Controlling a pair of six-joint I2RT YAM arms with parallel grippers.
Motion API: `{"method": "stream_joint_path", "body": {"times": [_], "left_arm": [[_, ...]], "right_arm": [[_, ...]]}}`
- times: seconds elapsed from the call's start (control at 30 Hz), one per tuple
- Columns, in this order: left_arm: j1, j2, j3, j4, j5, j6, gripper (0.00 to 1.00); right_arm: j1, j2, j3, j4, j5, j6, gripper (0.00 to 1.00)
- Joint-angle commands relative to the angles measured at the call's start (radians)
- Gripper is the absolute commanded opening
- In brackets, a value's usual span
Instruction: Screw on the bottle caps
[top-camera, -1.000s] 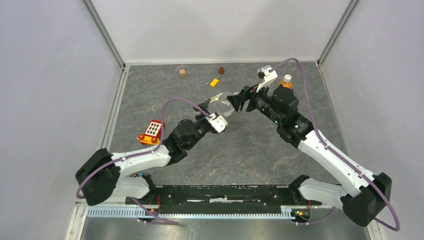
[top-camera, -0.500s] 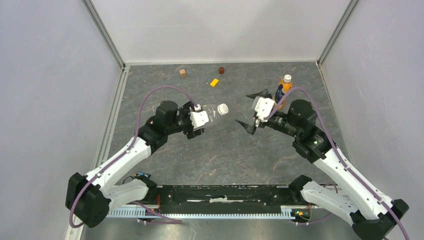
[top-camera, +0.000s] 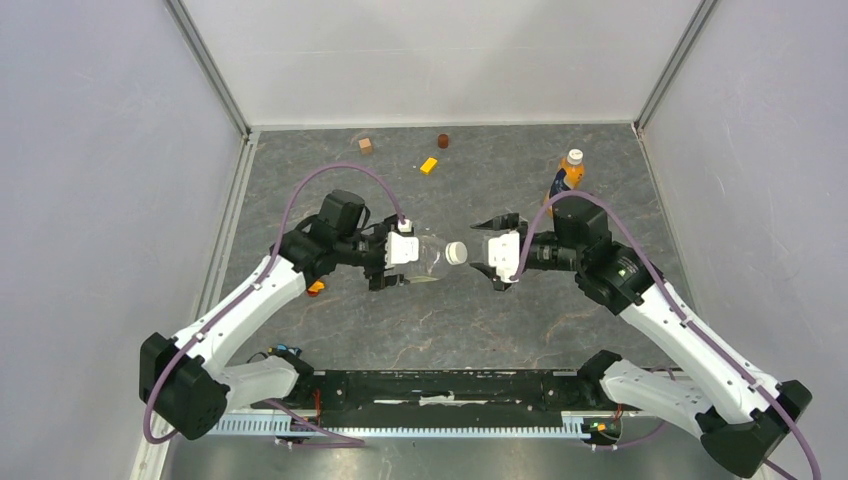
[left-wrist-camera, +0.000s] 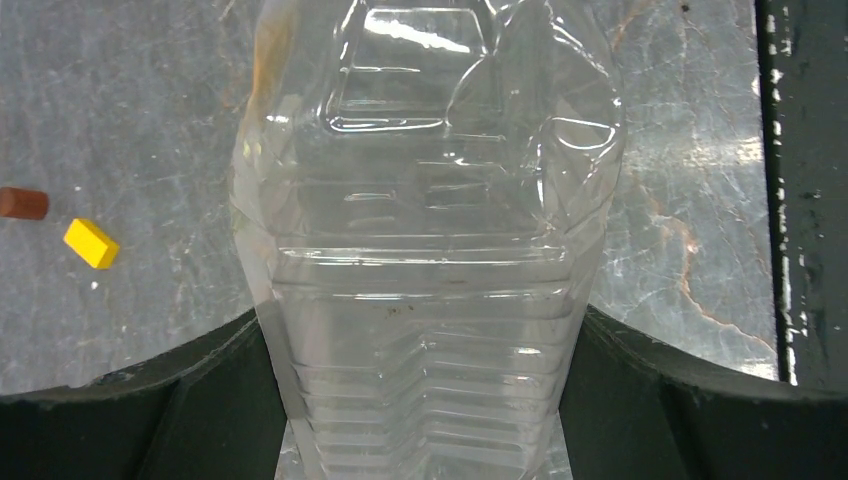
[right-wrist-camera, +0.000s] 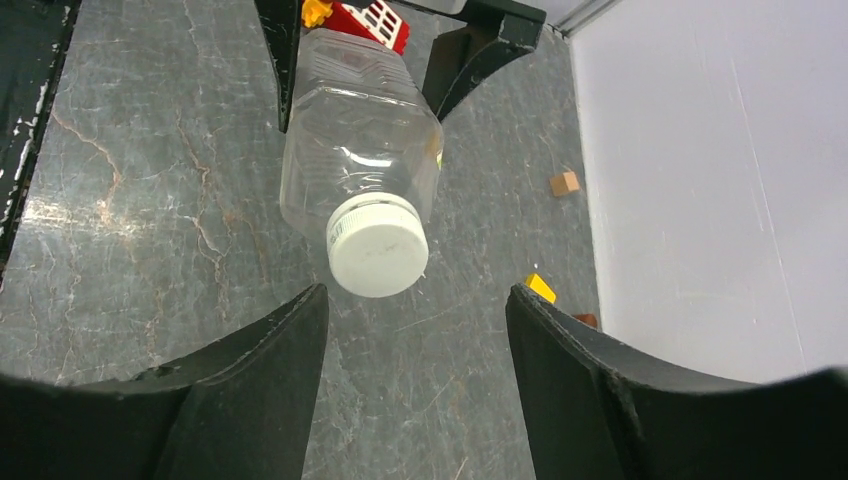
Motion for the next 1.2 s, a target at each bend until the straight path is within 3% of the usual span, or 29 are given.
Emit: {"method": "stream_joint_path", "body": {"times": [0.0, 0.2, 0.77, 1.03, 1.17], "left_arm": [[0.006, 0.006, 0.059, -0.028, 0.081, 0.065, 0.26], [0.006, 0.015, 0.064, -0.029, 0.118, 0.069, 0.26], [0.002, -0.014, 0.038, -0.029, 0.118, 0.112, 0.26], [-0.032, -0.053, 0.023, -0.02, 0.053, 0.165, 0.25], [-0.055, -0.102, -0.044, 0.109, -0.032, 0.139, 0.24]], "right_arm": [[0.023, 0.008, 0.031, -0.011, -0.027, -0.056, 0.7], [0.051, 0.024, 0.033, -0.019, -0.027, -0.063, 0.7], [0.121, 0.058, 0.038, -0.046, 0.003, -0.063, 0.54], [0.123, 0.072, 0.038, -0.045, 0.008, -0.03, 0.49], [0.123, 0.089, 0.036, -0.007, 0.04, 0.088, 0.4]]}}
